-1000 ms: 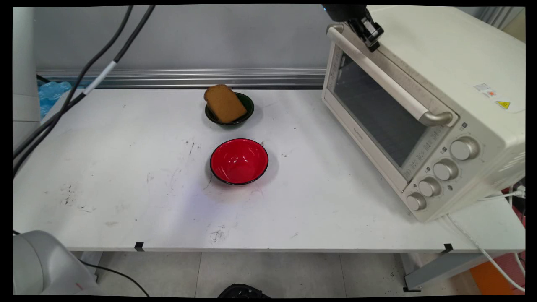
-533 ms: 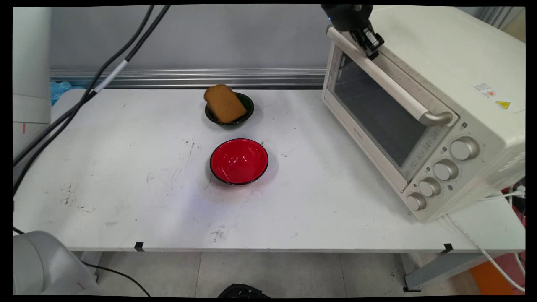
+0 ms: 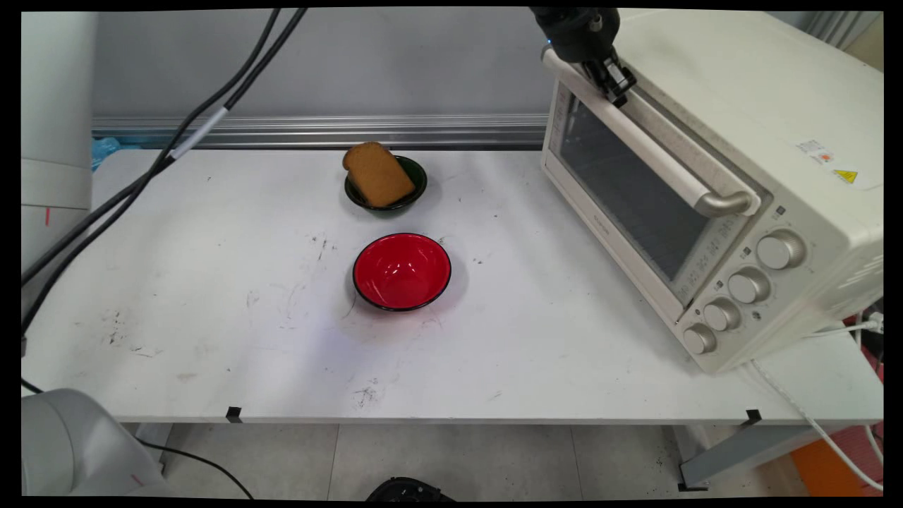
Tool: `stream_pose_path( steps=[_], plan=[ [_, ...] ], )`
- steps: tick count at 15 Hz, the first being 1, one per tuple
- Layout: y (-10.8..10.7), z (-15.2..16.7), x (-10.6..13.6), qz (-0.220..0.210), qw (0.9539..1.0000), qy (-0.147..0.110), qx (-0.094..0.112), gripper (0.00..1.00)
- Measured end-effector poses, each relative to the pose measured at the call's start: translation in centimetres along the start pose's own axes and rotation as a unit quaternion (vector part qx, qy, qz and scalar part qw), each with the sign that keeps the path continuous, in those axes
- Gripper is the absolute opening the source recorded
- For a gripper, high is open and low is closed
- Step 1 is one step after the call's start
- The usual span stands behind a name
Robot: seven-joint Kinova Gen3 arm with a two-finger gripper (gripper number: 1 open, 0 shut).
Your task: Open the oven
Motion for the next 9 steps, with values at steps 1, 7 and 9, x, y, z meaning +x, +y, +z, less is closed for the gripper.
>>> stream_pose_path(
  steps=[1, 7, 9],
  plan=[
    [0.0, 0.0, -0.1, 0.000, 1.0000, -0.001, 0.000, 0.00],
    [0.2, -0.1, -1.0, -0.004, 0.9998, -0.017, -0.004, 0.00],
    [0.3, -0.2, -1.4, -0.005, 0.9997, -0.024, -0.004, 0.00]
  ],
)
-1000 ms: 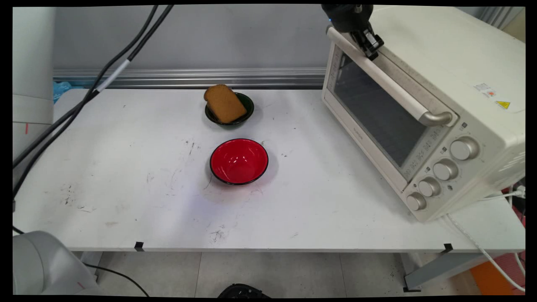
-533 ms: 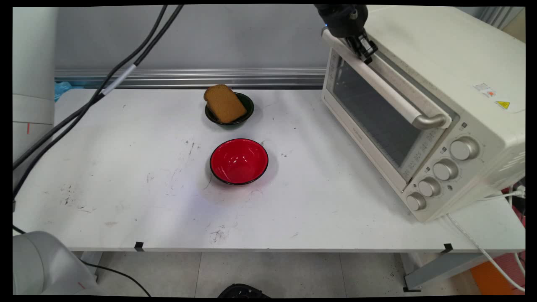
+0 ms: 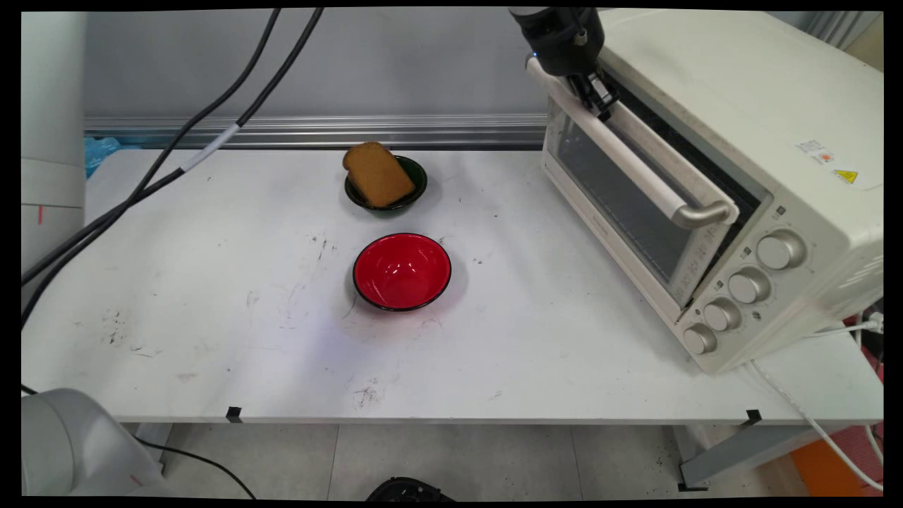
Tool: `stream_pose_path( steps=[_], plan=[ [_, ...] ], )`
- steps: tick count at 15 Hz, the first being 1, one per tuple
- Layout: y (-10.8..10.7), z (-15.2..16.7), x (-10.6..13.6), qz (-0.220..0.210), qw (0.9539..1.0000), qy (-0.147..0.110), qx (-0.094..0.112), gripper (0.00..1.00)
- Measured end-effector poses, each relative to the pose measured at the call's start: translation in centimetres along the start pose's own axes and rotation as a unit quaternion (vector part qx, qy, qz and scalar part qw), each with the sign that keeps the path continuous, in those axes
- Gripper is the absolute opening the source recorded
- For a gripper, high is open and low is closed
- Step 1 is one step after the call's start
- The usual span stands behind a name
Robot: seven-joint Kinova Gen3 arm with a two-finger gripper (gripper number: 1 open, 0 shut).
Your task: Open the oven
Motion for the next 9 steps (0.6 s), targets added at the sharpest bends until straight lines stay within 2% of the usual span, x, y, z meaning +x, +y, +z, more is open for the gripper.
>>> stream_pose_path(
  steps=[9],
  plan=[
    [-0.1, -0.1, -1.4, -0.007, 0.9997, -0.022, -0.001, 0.00]
  ],
)
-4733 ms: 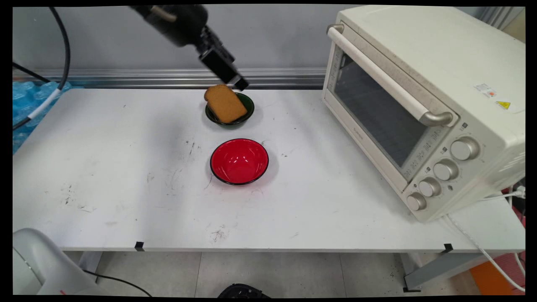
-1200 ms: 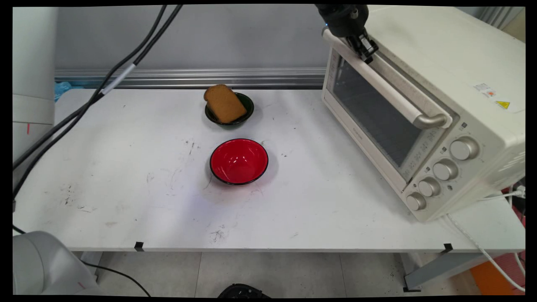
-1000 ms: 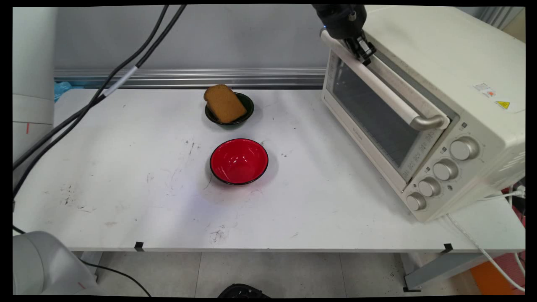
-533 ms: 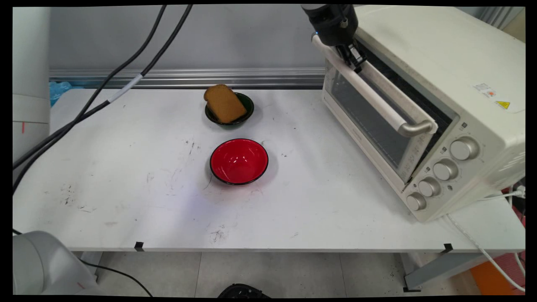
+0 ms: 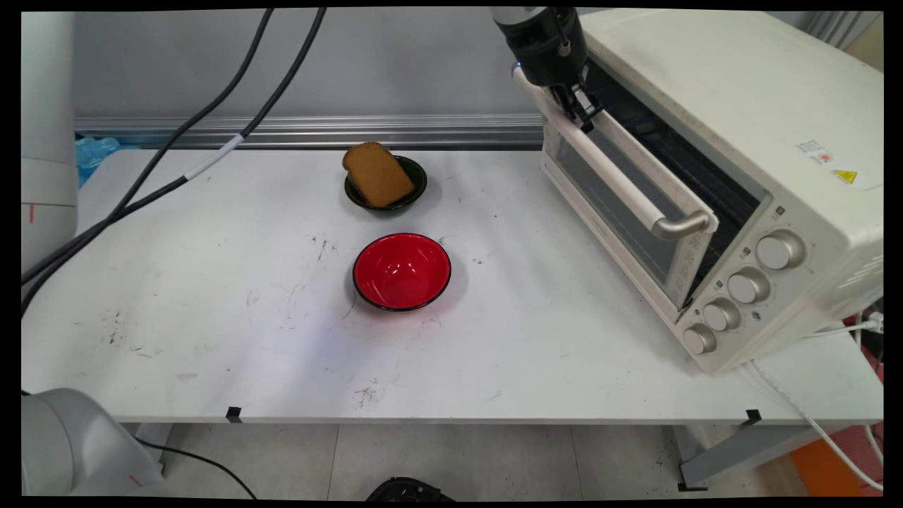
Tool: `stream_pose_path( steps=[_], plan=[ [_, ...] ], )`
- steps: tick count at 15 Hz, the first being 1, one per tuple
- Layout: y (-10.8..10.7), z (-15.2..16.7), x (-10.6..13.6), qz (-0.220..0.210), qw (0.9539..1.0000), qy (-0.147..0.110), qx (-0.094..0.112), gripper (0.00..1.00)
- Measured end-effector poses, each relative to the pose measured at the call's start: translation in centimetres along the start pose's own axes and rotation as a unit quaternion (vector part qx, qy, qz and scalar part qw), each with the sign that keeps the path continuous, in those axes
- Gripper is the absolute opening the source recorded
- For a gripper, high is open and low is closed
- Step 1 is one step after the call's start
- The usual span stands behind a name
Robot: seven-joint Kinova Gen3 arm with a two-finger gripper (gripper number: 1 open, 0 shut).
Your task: Open the oven
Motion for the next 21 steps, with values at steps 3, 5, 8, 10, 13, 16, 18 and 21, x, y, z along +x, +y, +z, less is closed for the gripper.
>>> stream_pose_path(
  steps=[3, 5, 8, 10, 13, 16, 18, 21],
  plan=[
    [0.0, 0.2, -0.4, -0.001, 1.0000, -0.003, -0.001, 0.00],
    [-0.1, 0.4, -0.7, -0.002, 1.0000, -0.005, -0.002, 0.00],
    [-0.3, 0.7, -1.4, -0.005, 1.0000, -0.007, -0.001, 0.00],
    [-0.4, 0.9, -1.9, -0.007, 0.9999, -0.008, -0.001, 0.00],
    [-0.4, 1.3, -2.7, -0.012, 0.9999, -0.008, -0.002, 0.00],
    [-0.5, 1.5, -3.6, -0.020, 0.9998, -0.005, -0.002, 0.00],
    [-0.4, 1.7, -4.2, -0.026, 0.9997, -0.004, -0.003, 0.00],
    [-0.4, 2.0, -5.0, -0.032, 0.9995, -0.002, -0.003, 0.00]
  ],
)
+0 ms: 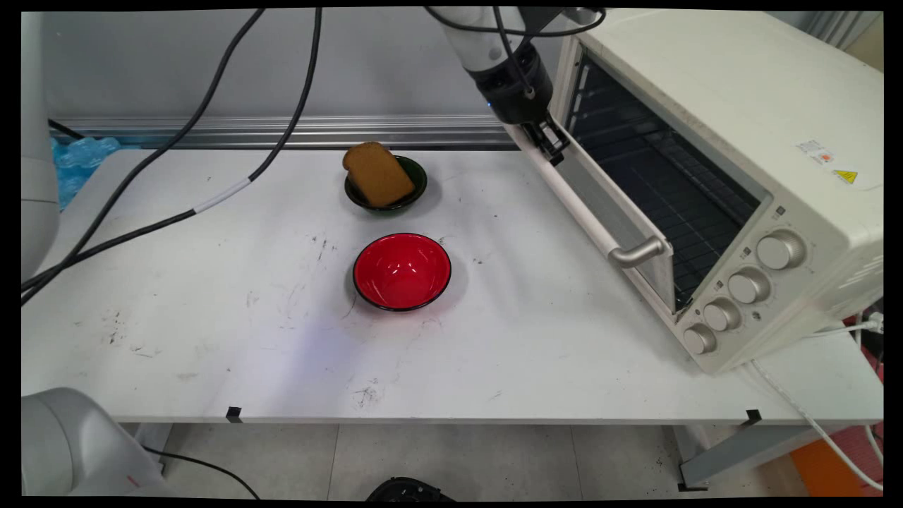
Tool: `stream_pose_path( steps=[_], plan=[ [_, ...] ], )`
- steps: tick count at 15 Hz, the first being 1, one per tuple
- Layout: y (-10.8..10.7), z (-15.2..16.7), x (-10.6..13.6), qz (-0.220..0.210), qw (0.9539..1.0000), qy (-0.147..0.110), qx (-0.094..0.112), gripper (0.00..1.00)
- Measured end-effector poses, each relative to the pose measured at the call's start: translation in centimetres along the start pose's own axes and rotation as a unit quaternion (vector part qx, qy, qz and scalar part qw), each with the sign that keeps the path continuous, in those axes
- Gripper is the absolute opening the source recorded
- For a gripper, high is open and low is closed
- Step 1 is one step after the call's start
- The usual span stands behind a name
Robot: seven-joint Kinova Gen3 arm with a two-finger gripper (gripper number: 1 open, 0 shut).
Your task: Open the oven
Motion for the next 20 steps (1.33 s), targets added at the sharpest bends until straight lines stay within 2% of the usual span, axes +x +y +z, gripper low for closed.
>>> stream_pose_path(
  steps=[20],
  plan=[
    [-0.4, 2.1, -7.6, -0.002, 0.9999, 0.012, -0.003, 0.00]
  ],
)
